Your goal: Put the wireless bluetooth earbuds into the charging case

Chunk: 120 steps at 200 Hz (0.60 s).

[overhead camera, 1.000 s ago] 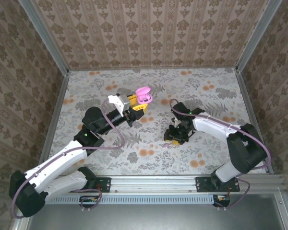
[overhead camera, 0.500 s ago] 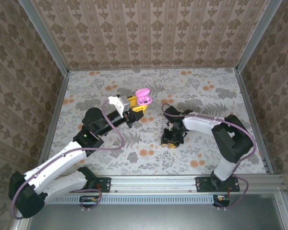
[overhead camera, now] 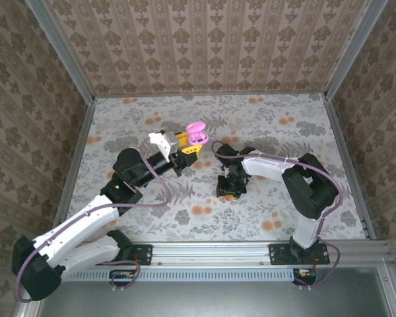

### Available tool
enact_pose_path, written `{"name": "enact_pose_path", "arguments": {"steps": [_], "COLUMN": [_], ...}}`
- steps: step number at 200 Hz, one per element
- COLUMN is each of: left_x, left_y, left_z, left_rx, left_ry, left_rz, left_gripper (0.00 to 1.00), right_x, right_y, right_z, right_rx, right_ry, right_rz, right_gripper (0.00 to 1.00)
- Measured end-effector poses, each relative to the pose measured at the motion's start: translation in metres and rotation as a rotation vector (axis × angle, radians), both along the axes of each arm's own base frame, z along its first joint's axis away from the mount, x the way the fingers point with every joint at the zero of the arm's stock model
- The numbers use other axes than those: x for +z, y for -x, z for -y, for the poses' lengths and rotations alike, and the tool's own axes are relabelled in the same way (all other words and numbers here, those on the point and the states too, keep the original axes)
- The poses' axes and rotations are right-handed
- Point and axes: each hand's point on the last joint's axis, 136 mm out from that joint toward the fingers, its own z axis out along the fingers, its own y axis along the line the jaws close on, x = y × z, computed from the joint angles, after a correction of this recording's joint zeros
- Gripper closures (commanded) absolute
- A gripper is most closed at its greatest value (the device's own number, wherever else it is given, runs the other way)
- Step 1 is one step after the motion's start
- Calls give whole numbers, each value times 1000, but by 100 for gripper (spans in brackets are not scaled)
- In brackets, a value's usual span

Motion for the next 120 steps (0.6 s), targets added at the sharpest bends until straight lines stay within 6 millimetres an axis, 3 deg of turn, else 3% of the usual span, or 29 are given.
{"name": "enact_pose_path", "arguments": {"steps": [39,95,120], "left_x": [0,0,0], "left_y": [0,0,-1], "left_z": [0,0,0], "left_rx": [0,0,4], "left_ry": [0,0,0], "left_rz": [0,0,0], "left_gripper": [64,64,64], "right_x": [-1,4,4], "right_y": [2,6,2], "right_z": [13,6,11], "right_rx": [26,70,76], "right_ry": [82,127,169], "right_rz": [17,57,82], "right_gripper": [63,60,63]}}
